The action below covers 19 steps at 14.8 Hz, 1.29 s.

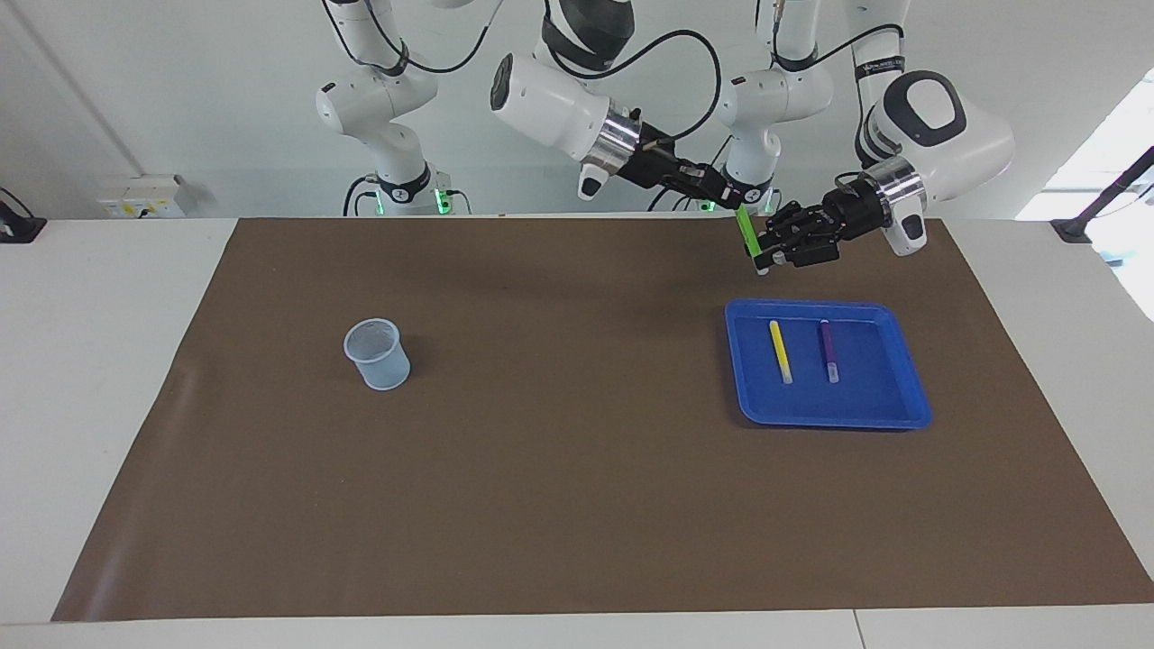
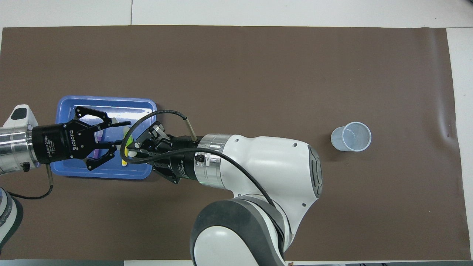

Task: Right arm passes pens to left for tray arrangement
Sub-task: 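Place the green marker in the tray with the left gripper while the right gripper withdraws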

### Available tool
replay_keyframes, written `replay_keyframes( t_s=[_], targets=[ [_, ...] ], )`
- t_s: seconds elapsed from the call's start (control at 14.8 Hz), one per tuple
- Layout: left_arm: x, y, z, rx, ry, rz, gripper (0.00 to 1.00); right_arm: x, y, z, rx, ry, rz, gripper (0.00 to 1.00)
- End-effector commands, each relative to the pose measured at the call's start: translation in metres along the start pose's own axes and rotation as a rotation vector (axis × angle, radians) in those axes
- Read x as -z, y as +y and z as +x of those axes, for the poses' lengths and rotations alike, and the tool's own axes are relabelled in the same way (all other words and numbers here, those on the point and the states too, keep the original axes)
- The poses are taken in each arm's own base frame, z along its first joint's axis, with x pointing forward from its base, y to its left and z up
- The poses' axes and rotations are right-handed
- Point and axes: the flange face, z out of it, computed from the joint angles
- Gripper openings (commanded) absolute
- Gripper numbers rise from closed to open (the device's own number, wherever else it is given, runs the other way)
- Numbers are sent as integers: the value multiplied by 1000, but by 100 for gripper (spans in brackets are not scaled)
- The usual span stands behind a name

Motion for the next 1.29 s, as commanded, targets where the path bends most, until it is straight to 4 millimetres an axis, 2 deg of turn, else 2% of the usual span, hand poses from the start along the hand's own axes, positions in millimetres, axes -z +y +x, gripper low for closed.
replay_keyframes(
  t_s=[0.0, 0.14, 0.41, 0.47, 0.54, 0.61, 0.75, 0.88, 1.22],
  targets=[
    [3, -6, -3, 25, 0, -25, 20, -2, -2, -1, -15, 2, 10, 0],
    [4, -6, -3, 25, -1, -26, 0, -2, -1, -1, -17, 1, 9, 0],
    [6, -5, -3, 24, -5, -25, 0, -2, -1, 0, -18, 1, 7, 0],
    [6, -6, -3, 25, -8, -23, 0, -3, 0, 1, -16, 2, 5, 21],
    [6, -6, -3, 25, -8, -23, 0, -3, 0, 1, -8, 5, 2, 72],
    [6, -6, -3, 25, -8, -23, 0, -2, -1, 2, -3, 10, 1, 97],
    [7, -5, -3, 25, -7, -25, 0, 6, -5, 11, 14, 36, 1, 100],
    [7, -5, -3, 25, -6, -26, 0, 31, -13, 31, 32, 84, 5, 100],
    [8, -2, -2, 24, 3, -35, 0, 67, -23, 53, 113, 182, -17, 100]
  ],
)
